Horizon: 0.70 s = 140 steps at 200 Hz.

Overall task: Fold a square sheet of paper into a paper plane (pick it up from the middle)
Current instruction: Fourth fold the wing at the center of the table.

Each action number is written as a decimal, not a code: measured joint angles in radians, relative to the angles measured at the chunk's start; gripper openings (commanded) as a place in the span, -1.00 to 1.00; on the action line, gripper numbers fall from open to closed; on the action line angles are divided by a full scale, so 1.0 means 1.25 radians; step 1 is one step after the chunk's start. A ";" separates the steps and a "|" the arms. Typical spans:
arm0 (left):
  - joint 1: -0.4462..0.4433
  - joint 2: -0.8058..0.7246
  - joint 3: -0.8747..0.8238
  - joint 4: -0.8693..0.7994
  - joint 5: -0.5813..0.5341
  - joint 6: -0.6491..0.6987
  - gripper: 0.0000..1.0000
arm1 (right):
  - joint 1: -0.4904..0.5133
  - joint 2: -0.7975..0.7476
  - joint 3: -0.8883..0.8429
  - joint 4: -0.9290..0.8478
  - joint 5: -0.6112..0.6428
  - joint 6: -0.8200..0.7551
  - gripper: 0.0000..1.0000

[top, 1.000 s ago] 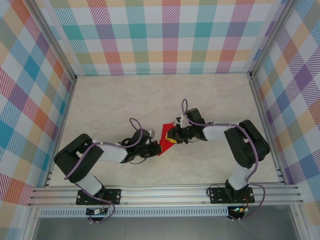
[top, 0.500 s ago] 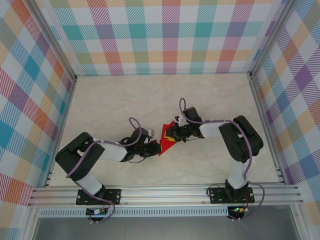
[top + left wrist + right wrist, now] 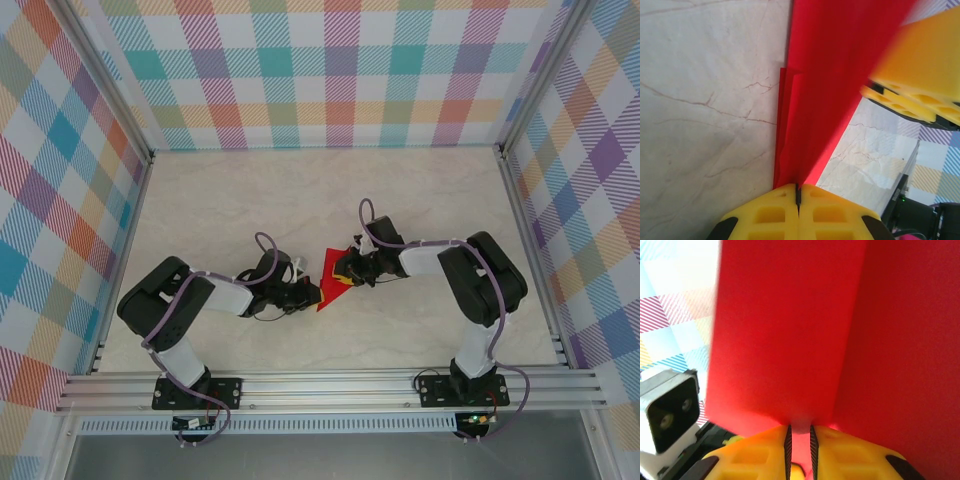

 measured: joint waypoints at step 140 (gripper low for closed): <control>0.032 0.038 0.005 0.039 0.087 -0.050 -0.97 | 0.025 0.025 0.020 0.026 -0.040 0.005 -0.63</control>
